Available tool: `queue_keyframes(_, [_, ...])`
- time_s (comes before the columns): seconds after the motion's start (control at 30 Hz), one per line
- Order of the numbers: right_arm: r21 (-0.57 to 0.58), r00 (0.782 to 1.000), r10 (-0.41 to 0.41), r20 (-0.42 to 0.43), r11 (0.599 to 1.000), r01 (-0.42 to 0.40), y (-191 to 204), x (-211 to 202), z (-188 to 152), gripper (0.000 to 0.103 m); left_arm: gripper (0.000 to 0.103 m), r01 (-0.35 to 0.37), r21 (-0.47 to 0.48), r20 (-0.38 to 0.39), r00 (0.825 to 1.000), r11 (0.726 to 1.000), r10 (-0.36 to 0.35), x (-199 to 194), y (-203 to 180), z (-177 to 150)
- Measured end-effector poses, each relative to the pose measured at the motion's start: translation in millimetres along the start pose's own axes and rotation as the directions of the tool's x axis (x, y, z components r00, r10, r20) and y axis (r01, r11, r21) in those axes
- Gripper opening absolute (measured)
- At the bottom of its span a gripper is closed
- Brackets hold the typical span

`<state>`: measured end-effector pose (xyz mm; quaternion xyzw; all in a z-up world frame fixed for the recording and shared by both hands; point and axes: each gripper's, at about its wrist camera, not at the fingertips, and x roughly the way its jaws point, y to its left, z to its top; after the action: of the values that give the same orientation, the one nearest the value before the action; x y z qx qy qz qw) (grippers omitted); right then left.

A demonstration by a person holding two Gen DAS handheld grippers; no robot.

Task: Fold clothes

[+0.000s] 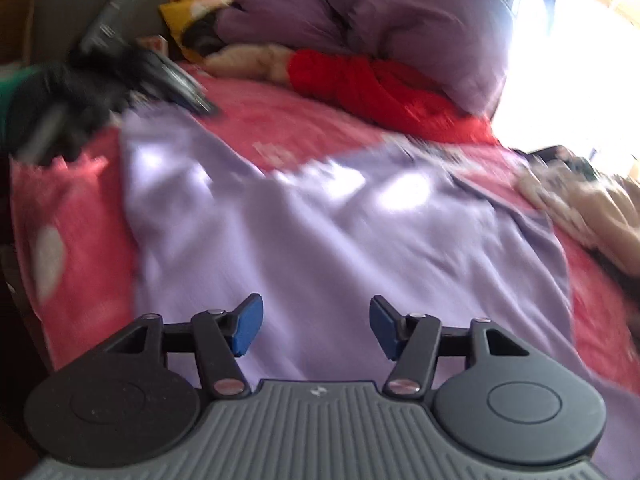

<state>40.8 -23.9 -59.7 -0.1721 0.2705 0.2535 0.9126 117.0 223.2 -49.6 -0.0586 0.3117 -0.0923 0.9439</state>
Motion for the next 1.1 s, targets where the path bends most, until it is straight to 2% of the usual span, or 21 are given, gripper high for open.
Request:
queue_keyframes(0.07, [-0.043,0.998,0.06,0.035,0.997,-0.058,24.7,15.9,21.1,0.049,0.012,-0.055,0.081,-0.043,0.997,0.995,0.059,15.9,-11.4,-4.8])
queue_keyframes(0.13, [-0.084,0.992,0.114,0.06,0.99,-0.109,48.6,31.7,37.7,0.04,0.011,-0.148,-0.061,-0.045,0.988,0.987,0.146,19.8,24.4,-0.8])
queue_keyframes(0.17, [-0.087,0.989,0.133,0.066,0.988,-0.127,57.9,39.6,44.1,0.037,0.01,-0.187,-0.151,-0.042,0.982,0.971,0.182,18.1,46.3,1.4])
queue_keyframes(0.27, [-0.061,0.984,0.177,0.036,0.983,-0.175,73.3,65.6,51.6,0.031,0.008,-0.358,-0.254,-0.018,0.93,0.898,0.366,-5.9,91.1,6.1])
queue_keyframes(0.3, [-0.058,0.983,0.183,0.006,0.982,-0.182,76.9,74.4,49.4,0.027,0.008,-0.348,-0.266,-0.008,0.933,0.899,0.359,-13.2,98.7,6.1])
queue_keyframes(0.4, [-0.078,0.981,0.191,-0.035,0.978,-0.194,86.8,83.5,42.4,0.028,0.009,-0.223,-0.25,0.012,0.972,0.942,0.234,-31.6,105.9,4.9])
queue_keyframes(0.47, [-0.074,0.974,0.22,-0.046,0.972,-0.223,88.0,81.3,47.8,0.028,0.014,-0.131,-0.141,-0.013,0.991,0.981,0.131,-34.6,93.3,-3.7])
queue_keyframes(0.5, [-0.057,0.969,0.243,-0.046,0.968,-0.245,87.7,80.1,50.8,0.028,0.018,-0.127,-0.083,-0.038,0.992,0.988,0.124,-32.7,87.1,-9.1])
queue_keyframes(0.53, [-0.056,0.962,0.268,-0.051,0.961,-0.27,91.0,78.2,51.0,0.028,0.024,-0.216,-0.029,-0.072,0.974,0.976,0.213,-26.7,86.1,-14.7])
queue_keyframes(0.57, [-0.063,0.954,0.294,-0.06,0.953,-0.297,96.1,76.0,50.0,0.028,0.024,-0.349,0.007,-0.093,0.933,0.937,0.348,-21.4,91.6,-19.5])
queue_keyframes(0.6, [-0.069,0.945,0.32,-0.068,0.944,-0.324,101.1,73.8,48.9,0.028,0.024,-0.429,-0.012,-0.09,0.9,0.903,0.426,-22.5,101.8,-20.6])
queue_keyframes(0.7, [-0.123,0.936,0.343,-0.075,0.929,-0.35,115.6,60.1,46.3,0.02,0.022,-0.398,-0.29,-0.018,0.912,0.87,0.411,-49.5,135.0,-15.7])
queue_keyframes(0.77, [-0.106,0.929,0.362,-0.074,0.924,-0.368,116.7,52.1,47.0,0.02,0.022,-0.382,-0.285,0.024,0.914,0.879,0.404,-53.7,130.4,-12.7])
queue_keyframes(0.87, [-0.046,0.924,0.377,-0.058,0.924,-0.38,110.0,44.1,47.8,0.02,0.024,-0.267,-0.243,0.01,0.961,0.933,0.278,-37.8,118.6,-9.3])
queue_keyframes(0.9, [-0.042,0.925,0.376,-0.053,0.925,-0.378,108.6,41.3,46.2,0.02,0.026,-0.264,-0.221,-0.005,0.963,0.939,0.27,-30.4,117.1,-8.5])
queue_keyframes(0.93, [-0.04,0.926,0.373,-0.047,0.926,-0.375,106.6,37.2,44.9,0.02,0.029,-0.333,-0.212,-0.036,0.942,0.919,0.333,-22.4,118.8,-8.5])
queue_keyframes(0.97, [-0.04,0.928,0.37,-0.041,0.927,-0.372,104.4,32.4,43.8,0.02,0.018,-0.402,-0.242,-0.064,0.915,0.883,0.399,-18.8,126.1,-10.4])
queue_keyframes(1.0, [-0.033,0.93,0.367,-0.034,0.929,-0.368,98.7,28.9,42.0,0.021,0.011,-0.426,-0.299,-0.075,0.902,0.854,0.424,-20.3,137.8,-12.1])
queue_keyframes(1.03, [-0.023,0.932,0.363,-0.026,0.931,-0.363,91.4,26.1,39.9,0.024,0.009,-0.433,-0.342,-0.071,0.897,0.834,0.437,-23.6,143.9,-11.2])
queue_keyframes(1.07, [-0.004,0.934,0.357,-0.018,0.934,-0.357,82.7,22.5,37.3,0.026,0.011,-0.42,-0.341,-0.038,0.9,0.841,0.433,-27.7,139.3,-6.5])
queue_keyframes(1.1, [0.022,0.938,0.348,-0.011,0.937,-0.348,72.7,18.9,34.2,0.029,0.013,-0.385,-0.295,0.01,0.914,0.874,0.406,-29.5,128.9,-1.7])
